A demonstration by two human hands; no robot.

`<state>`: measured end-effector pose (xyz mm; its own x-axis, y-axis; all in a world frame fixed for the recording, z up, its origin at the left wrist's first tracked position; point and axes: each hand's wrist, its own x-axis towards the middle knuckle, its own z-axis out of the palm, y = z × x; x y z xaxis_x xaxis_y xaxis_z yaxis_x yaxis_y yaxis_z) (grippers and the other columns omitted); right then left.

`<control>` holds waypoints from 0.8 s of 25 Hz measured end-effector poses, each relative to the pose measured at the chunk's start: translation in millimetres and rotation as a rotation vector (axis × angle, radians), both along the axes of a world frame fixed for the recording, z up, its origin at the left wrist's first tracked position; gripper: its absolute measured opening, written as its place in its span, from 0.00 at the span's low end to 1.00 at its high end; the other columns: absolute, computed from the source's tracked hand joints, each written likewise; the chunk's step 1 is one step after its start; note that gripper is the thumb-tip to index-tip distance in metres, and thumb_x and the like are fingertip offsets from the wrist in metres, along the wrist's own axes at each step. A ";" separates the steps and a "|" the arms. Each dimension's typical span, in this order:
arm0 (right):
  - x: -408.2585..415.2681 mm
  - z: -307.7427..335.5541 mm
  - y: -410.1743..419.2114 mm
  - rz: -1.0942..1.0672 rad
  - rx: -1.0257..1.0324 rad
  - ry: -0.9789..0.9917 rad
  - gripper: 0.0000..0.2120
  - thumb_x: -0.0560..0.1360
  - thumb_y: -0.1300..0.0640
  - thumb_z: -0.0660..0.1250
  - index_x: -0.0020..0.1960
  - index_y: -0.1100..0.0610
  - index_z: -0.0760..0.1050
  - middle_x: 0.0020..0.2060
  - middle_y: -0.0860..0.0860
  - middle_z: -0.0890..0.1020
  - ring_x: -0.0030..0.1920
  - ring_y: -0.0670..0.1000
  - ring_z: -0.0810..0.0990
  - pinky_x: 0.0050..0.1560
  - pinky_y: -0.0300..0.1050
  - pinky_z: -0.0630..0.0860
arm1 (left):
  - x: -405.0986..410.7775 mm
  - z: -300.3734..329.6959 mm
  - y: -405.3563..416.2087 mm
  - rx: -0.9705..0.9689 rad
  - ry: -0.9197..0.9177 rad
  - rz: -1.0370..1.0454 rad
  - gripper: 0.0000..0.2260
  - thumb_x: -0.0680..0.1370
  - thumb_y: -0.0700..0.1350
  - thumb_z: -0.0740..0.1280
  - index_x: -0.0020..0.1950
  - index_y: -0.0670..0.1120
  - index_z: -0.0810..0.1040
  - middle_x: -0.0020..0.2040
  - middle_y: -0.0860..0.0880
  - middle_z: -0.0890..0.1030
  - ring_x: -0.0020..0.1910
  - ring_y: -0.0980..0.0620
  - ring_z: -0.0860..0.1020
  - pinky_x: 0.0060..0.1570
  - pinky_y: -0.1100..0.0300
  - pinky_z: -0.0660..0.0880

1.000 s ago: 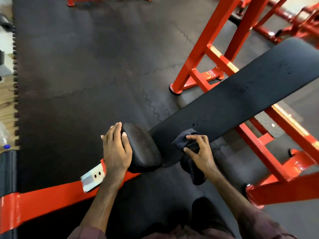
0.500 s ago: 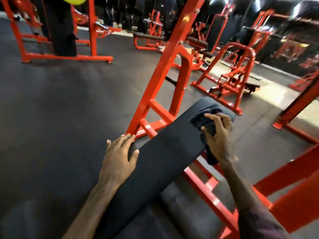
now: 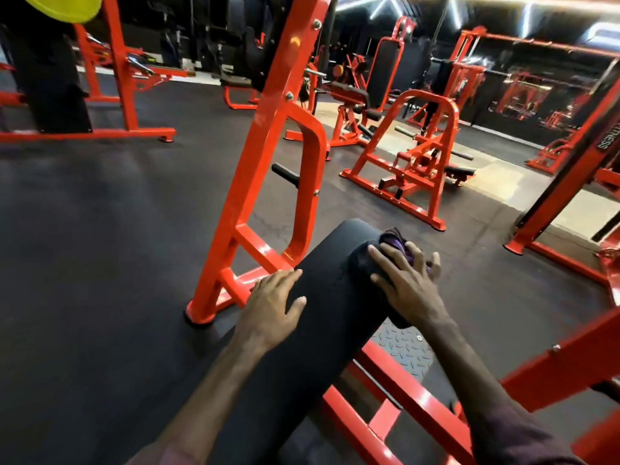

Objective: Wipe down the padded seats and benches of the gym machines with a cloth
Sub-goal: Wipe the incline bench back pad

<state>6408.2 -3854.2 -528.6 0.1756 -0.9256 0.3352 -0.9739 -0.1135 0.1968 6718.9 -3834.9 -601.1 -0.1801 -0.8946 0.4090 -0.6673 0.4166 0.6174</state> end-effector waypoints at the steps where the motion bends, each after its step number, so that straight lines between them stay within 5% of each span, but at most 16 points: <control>1: -2.8 5.9 -4.1 -0.014 -0.039 -0.016 0.26 0.84 0.36 0.49 0.81 0.35 0.58 0.82 0.44 0.61 0.82 0.62 0.54 0.75 0.77 0.48 | -1.9 0.9 -13.7 0.006 0.000 -0.003 0.25 0.83 0.53 0.67 0.80 0.49 0.71 0.77 0.51 0.73 0.78 0.51 0.67 0.80 0.53 0.60; 3: -2.2 13.4 -12.5 0.009 -0.043 -0.002 0.24 0.85 0.37 0.48 0.80 0.36 0.61 0.83 0.45 0.58 0.84 0.61 0.49 0.75 0.77 0.44 | -4.2 1.4 -37.8 0.008 -0.005 -0.009 0.25 0.84 0.54 0.65 0.80 0.50 0.70 0.78 0.51 0.73 0.78 0.51 0.68 0.80 0.53 0.61; 7: 6.0 -4.6 -45.6 -0.053 0.093 -0.001 0.29 0.83 0.32 0.39 0.83 0.35 0.50 0.84 0.41 0.48 0.85 0.59 0.42 0.74 0.81 0.46 | -17.5 0.0 -81.3 0.069 0.019 -0.076 0.24 0.86 0.54 0.63 0.82 0.50 0.68 0.81 0.52 0.67 0.82 0.52 0.61 0.81 0.56 0.56; 10: 27.7 2.1 -70.2 -0.125 0.134 -0.031 0.27 0.85 0.34 0.43 0.83 0.37 0.54 0.84 0.44 0.52 0.84 0.61 0.50 0.73 0.80 0.52 | -32.2 -10.5 -108.9 0.076 0.046 -0.170 0.24 0.87 0.52 0.62 0.83 0.48 0.66 0.83 0.51 0.65 0.83 0.54 0.59 0.83 0.55 0.54; 14: 17.3 -24.9 -33.3 0.106 0.083 0.124 0.29 0.85 0.32 0.47 0.84 0.36 0.51 0.85 0.41 0.51 0.85 0.58 0.52 0.77 0.72 0.55 | -43.5 -31.7 -124.2 0.024 0.052 -0.262 0.25 0.88 0.50 0.60 0.85 0.48 0.62 0.85 0.52 0.58 0.84 0.57 0.55 0.83 0.55 0.54; 17: 7.0 -10.5 -46.7 -0.148 0.071 -0.005 0.30 0.83 0.28 0.45 0.83 0.31 0.44 0.85 0.40 0.45 0.84 0.62 0.47 0.77 0.75 0.50 | -38.6 -46.9 -125.1 -0.036 0.052 -0.286 0.25 0.88 0.50 0.58 0.86 0.51 0.59 0.86 0.56 0.54 0.84 0.58 0.53 0.82 0.61 0.50; 20: 49.8 -4.2 -84.4 -0.314 0.081 -0.078 0.31 0.83 0.29 0.46 0.84 0.36 0.49 0.85 0.45 0.50 0.83 0.65 0.53 0.76 0.74 0.53 | -38.3 -49.3 -130.8 -0.053 0.067 -0.272 0.25 0.88 0.48 0.59 0.86 0.53 0.59 0.86 0.58 0.54 0.84 0.58 0.53 0.81 0.66 0.49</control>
<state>6458.0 -3938.6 -532.8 -0.1456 -0.9546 0.2598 -0.9756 0.1821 0.1226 6680.6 -3965.7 -650.4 -0.3813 -0.7943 0.4729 -0.4854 0.6074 0.6289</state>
